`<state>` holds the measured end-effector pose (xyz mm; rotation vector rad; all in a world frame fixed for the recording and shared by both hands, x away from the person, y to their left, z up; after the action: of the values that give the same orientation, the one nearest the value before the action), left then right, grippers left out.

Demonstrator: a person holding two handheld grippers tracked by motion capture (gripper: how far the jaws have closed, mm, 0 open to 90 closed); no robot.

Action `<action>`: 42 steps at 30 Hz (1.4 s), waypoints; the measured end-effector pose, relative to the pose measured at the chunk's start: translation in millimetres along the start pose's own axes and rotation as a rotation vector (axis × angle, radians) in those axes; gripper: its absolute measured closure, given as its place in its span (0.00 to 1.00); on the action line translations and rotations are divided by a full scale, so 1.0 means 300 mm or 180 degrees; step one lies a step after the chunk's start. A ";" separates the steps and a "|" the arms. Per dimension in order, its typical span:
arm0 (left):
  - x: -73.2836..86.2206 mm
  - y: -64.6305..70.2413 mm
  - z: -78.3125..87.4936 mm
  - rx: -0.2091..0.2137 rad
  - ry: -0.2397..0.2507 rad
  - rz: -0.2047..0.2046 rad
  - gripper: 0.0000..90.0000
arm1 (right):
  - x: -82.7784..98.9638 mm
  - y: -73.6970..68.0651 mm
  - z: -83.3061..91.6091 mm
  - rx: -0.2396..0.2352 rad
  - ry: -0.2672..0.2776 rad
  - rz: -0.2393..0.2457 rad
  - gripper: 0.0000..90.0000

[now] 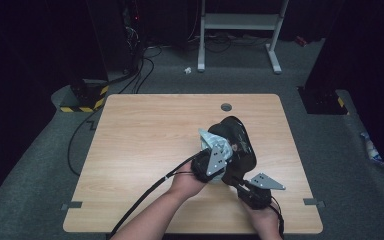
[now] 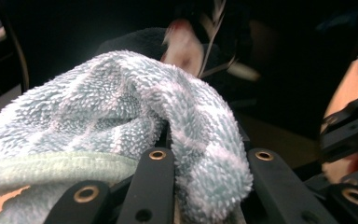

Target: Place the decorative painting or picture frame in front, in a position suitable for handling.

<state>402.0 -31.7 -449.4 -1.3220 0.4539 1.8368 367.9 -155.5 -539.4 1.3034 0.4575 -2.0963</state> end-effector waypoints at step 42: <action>0.445 -0.149 0.104 -0.0377 -0.0333 0.0828 0.86 | -0.008 -0.005 -0.011 0.0039 0.0019 0.0033 0.86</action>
<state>401.2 70.3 -551.2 -1.2853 0.4857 2.1659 370.1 -151.7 -538.8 1.3166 0.4401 -2.0903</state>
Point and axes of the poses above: each handheld gripper's, and its own axes: z roughly backward along the jaws, x roughly out of its underside, y roughly to its right, the point moved 6 cm from there along -z, roughly forward along the jaws, and after that the axes turned 9 degrees about z, right-handed, at the moved point
